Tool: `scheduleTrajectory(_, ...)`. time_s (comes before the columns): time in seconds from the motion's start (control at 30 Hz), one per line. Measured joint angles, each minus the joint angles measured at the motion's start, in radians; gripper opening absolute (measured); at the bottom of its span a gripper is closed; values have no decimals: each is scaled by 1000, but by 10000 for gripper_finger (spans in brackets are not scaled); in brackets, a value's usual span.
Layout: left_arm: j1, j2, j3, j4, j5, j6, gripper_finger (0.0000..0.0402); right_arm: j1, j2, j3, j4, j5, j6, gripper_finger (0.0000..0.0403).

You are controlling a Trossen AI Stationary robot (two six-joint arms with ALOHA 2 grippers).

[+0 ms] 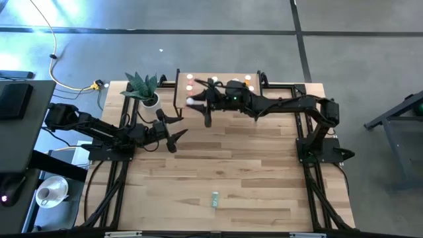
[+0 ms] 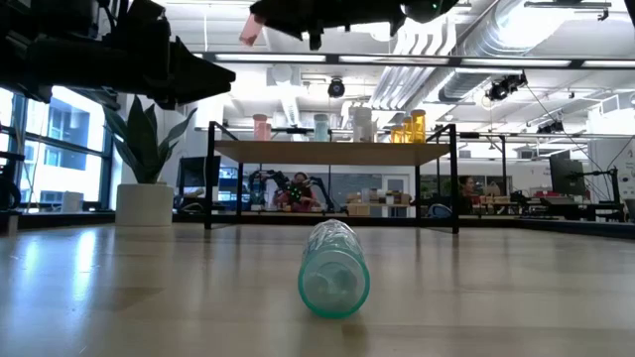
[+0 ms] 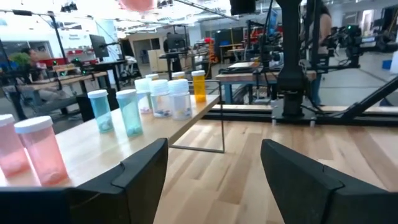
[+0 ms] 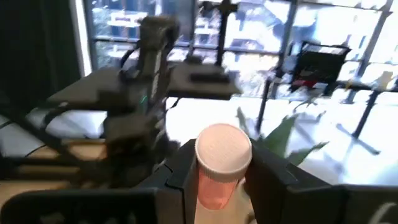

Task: Pick and place medicine bottles onto shelf by color
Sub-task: Put the pink pill bottle aligned with the other pink pill bottles on the shelf

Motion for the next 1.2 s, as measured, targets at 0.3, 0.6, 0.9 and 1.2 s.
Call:
scheduleTrajectory(0.3, 1, 0, 0, 0, -13, 19, 246, -54, 7, 209, -141, 132, -10, 94)
scheduleTrajectory(0.6, 1, -1, 0, -20, -17, 35, 246, -112, 103, 377, -488, 122, 59, 94)
scheduleTrajectory(0.9, 1, -1, 0, -95, -18, 35, 246, -113, 185, 334, -505, 76, 54, 94)
scheduleTrajectory(1.2, 0, -1, 0, -172, 62, -65, 246, -112, 265, 333, -490, 71, 47, 94)
